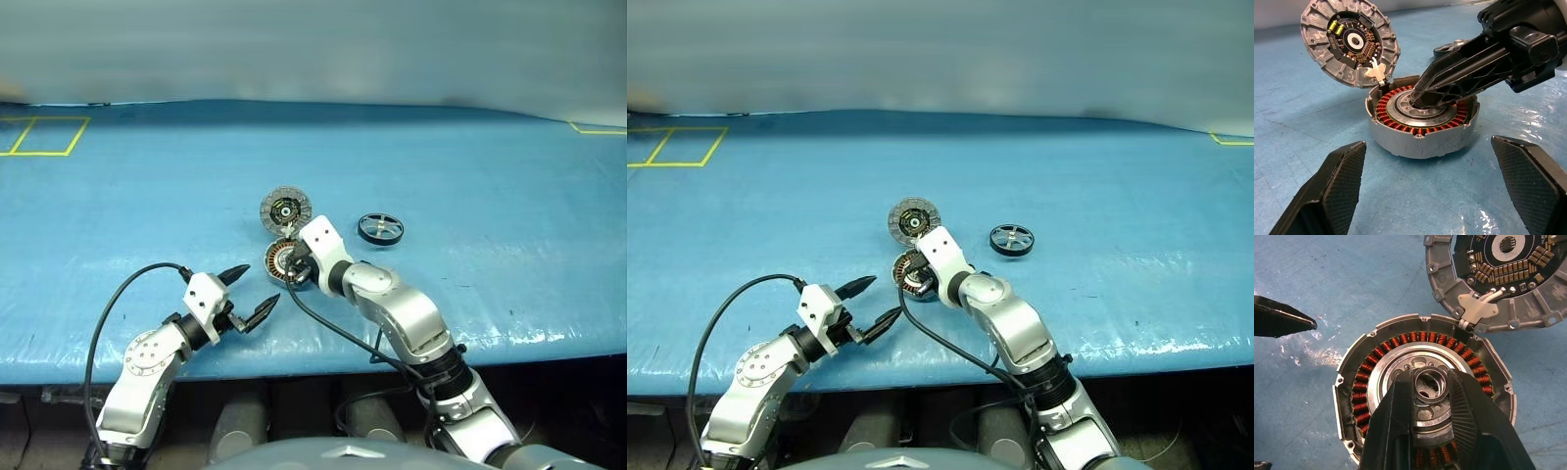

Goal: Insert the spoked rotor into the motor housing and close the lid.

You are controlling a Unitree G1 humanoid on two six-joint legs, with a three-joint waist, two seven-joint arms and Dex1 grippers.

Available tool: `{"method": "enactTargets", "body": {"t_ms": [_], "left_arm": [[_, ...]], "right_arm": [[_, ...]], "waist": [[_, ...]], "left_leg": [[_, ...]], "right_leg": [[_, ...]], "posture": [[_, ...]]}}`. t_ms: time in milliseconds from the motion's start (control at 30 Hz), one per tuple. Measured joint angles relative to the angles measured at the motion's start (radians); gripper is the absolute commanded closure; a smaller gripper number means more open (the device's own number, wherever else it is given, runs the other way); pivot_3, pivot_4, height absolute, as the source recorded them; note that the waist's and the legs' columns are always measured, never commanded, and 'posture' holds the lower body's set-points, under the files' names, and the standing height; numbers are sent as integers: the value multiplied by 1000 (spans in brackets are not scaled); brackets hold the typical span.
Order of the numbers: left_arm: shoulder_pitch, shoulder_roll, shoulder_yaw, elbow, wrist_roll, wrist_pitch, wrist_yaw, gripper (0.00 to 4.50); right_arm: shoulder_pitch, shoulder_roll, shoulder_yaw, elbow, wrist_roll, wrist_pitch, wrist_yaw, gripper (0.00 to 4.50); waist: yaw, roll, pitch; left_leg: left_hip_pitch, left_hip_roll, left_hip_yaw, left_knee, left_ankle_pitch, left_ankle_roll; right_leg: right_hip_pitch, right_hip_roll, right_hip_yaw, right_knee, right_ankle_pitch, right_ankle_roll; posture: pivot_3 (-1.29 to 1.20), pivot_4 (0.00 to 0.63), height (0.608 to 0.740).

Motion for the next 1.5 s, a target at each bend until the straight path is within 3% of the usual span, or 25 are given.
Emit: {"method": "enactTargets", "body": {"t_ms": [233,267,300,567,667,767,1500], "left_arm": [[0,0,0,0,0,2,0,0],[0,0,0,0,0,2,0,0],[0,0,0,0,0,2,0,0],[0,0,-1,0,1,13,1,0],[-1,0,-1,0,1,15,0,0],[-4,0,-1,1,1,15,-1,0],[-14,-1,-6,21,2,15,0,0]], "right_arm": [[9,7,6,-5,0,-1,-1,3819],[10,8,5,-4,-1,-4,-2,3104],[12,8,5,-3,-1,-6,-5,2904],[25,30,-19,-33,16,17,-4,2904],[27,41,-39,-86,39,42,-4,3478],[27,45,-45,-129,44,66,-14,4465],[-57,28,102,-111,-42,171,-96,4490]], "waist": [[-2,0,0],[-2,0,0],[-2,0,0],[-1,0,0],[1,0,0],[0,0,0],[-1,-1,0]], "left_leg": [[0,0,0,0,0,0],[0,0,0,0,0,0],[0,0,0,0,0,0],[-1,0,0,0,0,0],[-1,0,1,-1,0,0],[-1,0,1,0,0,0],[-1,0,2,0,0,0]], "right_leg": [[0,0,0,0,0,0],[0,0,0,0,0,0],[0,0,0,0,0,0],[-4,0,0,0,0,0],[-4,0,1,0,0,0],[-5,0,1,0,0,0],[-6,0,1,0,1,0]], "posture": [[0,150,740],[0,150,740],[0,150,740],[0,150,740],[0,150,740],[0,150,740],[0,150,740]]}}
